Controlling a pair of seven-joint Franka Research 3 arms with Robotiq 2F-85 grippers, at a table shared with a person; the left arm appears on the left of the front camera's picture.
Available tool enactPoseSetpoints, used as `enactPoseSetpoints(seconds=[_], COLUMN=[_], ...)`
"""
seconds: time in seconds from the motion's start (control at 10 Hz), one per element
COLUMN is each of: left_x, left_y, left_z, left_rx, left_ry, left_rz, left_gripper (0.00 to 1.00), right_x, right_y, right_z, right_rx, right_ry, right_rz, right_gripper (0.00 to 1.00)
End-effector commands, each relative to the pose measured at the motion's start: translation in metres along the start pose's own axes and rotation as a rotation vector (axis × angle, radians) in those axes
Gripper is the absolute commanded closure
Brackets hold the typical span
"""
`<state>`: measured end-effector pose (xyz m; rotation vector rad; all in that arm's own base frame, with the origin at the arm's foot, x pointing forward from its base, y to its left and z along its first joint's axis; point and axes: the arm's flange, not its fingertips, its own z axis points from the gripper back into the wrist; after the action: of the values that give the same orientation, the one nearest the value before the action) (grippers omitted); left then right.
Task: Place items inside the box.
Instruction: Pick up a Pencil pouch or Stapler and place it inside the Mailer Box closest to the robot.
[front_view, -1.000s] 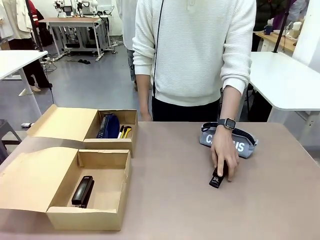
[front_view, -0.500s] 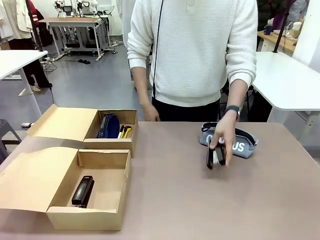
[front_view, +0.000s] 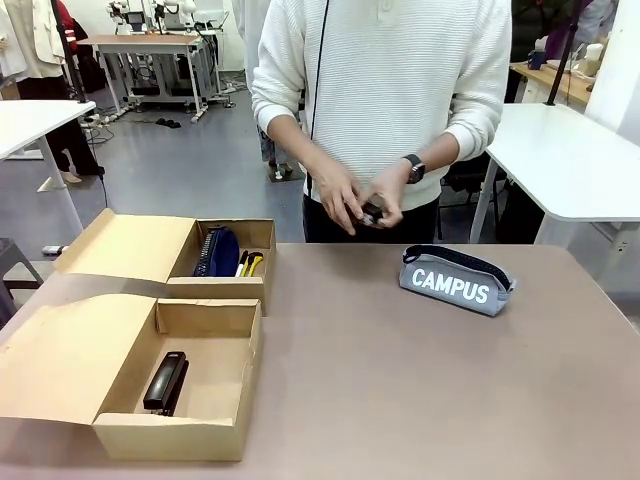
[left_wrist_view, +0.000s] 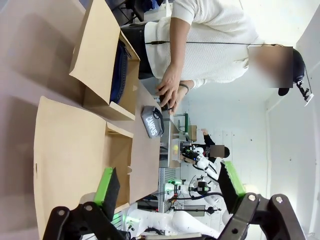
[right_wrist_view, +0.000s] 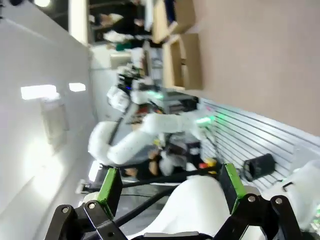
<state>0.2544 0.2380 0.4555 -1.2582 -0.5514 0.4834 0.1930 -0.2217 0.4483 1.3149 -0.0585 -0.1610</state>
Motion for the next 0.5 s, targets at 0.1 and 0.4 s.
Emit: enactPoseSetpoints(seconds=[0.1, 0.4], left_x=[0.0, 0.0], left_y=[-0.001, -0.001], left_z=[0.001, 0.001], left_rx=[-0.018, -0.018], left_ry=[-0.001, -0.001], left_rz=[-0.018, -0.018], left_gripper=[0.0, 0.0], right_x=[0.078, 0.134], right_y=[0.035, 0.055], right_z=[-0.114, -0.224], right_rx=[-0.444, -0.792], right_ry=[0.187, 0.082], right_rz=[0.191, 0.317], right_gripper=[0.0, 0.0])
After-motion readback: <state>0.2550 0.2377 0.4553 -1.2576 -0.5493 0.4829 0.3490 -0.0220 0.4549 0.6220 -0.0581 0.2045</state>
